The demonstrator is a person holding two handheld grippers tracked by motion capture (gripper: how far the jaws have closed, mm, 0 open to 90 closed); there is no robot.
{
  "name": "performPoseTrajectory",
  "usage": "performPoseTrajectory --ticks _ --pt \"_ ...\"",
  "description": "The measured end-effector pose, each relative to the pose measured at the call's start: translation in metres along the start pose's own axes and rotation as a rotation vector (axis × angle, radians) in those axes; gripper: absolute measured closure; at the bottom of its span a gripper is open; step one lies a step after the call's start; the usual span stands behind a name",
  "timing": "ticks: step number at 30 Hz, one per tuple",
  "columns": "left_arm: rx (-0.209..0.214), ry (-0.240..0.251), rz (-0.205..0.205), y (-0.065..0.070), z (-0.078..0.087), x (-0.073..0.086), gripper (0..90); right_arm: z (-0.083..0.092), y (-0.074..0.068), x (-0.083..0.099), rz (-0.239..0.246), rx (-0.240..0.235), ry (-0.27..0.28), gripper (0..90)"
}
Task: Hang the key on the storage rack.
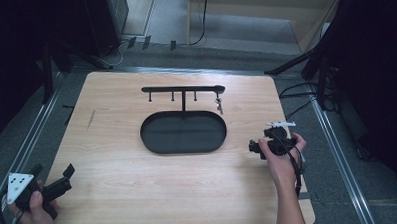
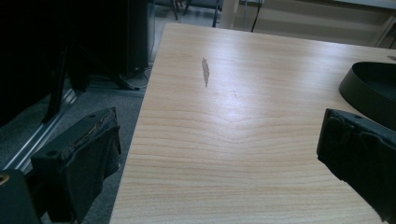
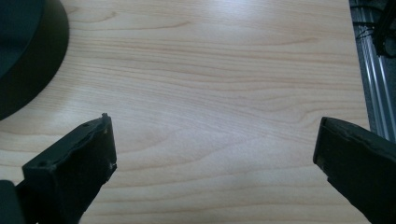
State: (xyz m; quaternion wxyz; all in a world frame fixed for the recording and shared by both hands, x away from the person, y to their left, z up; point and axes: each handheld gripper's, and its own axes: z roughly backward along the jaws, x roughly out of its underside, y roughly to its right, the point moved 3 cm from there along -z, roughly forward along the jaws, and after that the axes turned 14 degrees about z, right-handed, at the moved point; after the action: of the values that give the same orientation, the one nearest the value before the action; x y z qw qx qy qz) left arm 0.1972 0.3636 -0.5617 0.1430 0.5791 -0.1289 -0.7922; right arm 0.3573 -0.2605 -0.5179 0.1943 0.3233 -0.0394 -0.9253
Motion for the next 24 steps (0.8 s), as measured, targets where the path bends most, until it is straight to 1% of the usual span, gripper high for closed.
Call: performPoseTrajectory --ticks 1,2,3,6,7,8,9,10,12,15,16,17,20,22,24 --pt "0.0 0.0 0.0 0.0 0.0 0.0 0.2 0.0 0.004 0.012 -0.019 0.001 0.037 0.0" --pt "0.001 0.0 0.0 0.0 0.0 0.0 0.2 0.0 0.004 0.012 -0.019 0.001 0.037 0.0" --pt "0.002 -0.001 0.0 0.0 0.0 0.0 0.2 0.001 0.005 0.016 -0.023 0.002 0.049 0.0" --pt "0.002 0.0 0.001 0.0 0.0 0.0 0.2 0.002 0.01 0.032 -0.045 -0.005 0.098 0.0" --pt "0.002 -0.001 0.001 0.0 0.0 0.0 0.2 0.003 0.012 0.037 -0.044 -0.003 0.117 0.0" --pt "0.001 -0.002 -0.001 0.0 0.0 0.0 0.2 0.004 0.013 0.042 -0.057 -0.007 0.132 0.0" --pt "0.001 -0.001 -0.001 0.0 0.0 0.0 0.2 0.005 0.015 0.047 -0.06 -0.014 0.145 0.0" --pt "0.0 -0.002 -0.001 0.0 0.0 0.0 0.2 0.006 0.016 0.053 -0.057 -0.007 0.159 0.0" --pt "-0.002 0.0 -0.001 0.0 0.0 0.0 0.2 0.007 0.017 0.061 -0.066 -0.014 0.178 0.0" --pt "-0.002 0.003 -0.001 0.0 0.0 0.0 0.2 0.01 0.019 0.074 -0.072 -0.008 0.201 0.0" --pt "-0.002 0.003 -0.002 0.0 0.0 0.0 0.2 0.013 0.022 0.082 -0.069 -0.002 0.22 0.0" --pt "-0.003 0.003 -0.002 0.0 0.0 0.0 0.2 0.013 0.022 0.082 -0.069 -0.002 0.22 0.0" --pt "-0.002 0.005 -0.002 0.0 0.001 0.0 0.2 0.019 0.026 0.093 -0.079 0.001 0.247 0.0" --pt "-0.001 0.006 -0.001 0.0 0.001 0.0 0.2 0.024 0.031 0.104 -0.085 -0.001 0.273 0.0" --pt "-0.002 0.006 0.001 0.0 0.001 0.0 0.2 0.026 0.033 0.107 -0.09 -0.003 0.277 0.0"
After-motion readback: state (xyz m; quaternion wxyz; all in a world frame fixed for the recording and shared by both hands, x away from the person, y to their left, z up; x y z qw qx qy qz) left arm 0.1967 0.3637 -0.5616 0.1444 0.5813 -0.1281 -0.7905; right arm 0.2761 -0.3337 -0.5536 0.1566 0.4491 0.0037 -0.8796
